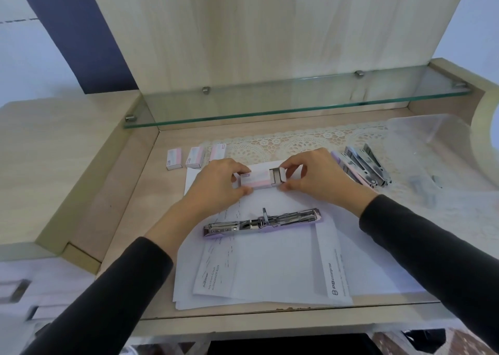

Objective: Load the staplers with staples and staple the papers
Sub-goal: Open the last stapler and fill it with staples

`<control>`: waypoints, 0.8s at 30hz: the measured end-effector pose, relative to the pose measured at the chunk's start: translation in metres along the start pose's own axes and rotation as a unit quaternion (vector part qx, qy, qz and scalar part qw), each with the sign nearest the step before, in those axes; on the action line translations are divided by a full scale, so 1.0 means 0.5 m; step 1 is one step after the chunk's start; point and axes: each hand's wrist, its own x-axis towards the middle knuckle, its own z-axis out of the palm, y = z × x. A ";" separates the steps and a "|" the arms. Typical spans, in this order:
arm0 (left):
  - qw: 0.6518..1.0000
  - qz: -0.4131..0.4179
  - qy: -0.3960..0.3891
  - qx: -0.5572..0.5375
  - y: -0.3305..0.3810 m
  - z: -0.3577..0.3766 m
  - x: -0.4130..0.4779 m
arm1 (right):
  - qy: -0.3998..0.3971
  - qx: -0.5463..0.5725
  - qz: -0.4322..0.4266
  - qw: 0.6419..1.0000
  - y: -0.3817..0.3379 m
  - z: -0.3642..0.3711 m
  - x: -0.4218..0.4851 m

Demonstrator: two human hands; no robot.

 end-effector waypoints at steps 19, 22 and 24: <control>0.999 0.043 0.024 -0.021 0.010 0.030 0.007 | -0.001 -0.016 -0.039 0.999 0.015 0.001 0.006; 0.998 0.049 0.038 -0.023 0.010 0.032 0.005 | -0.007 -0.034 -0.014 0.999 0.012 0.000 0.006; 0.997 0.053 0.046 -0.026 0.010 0.035 0.005 | -0.001 -0.046 -0.006 0.999 0.004 0.002 0.006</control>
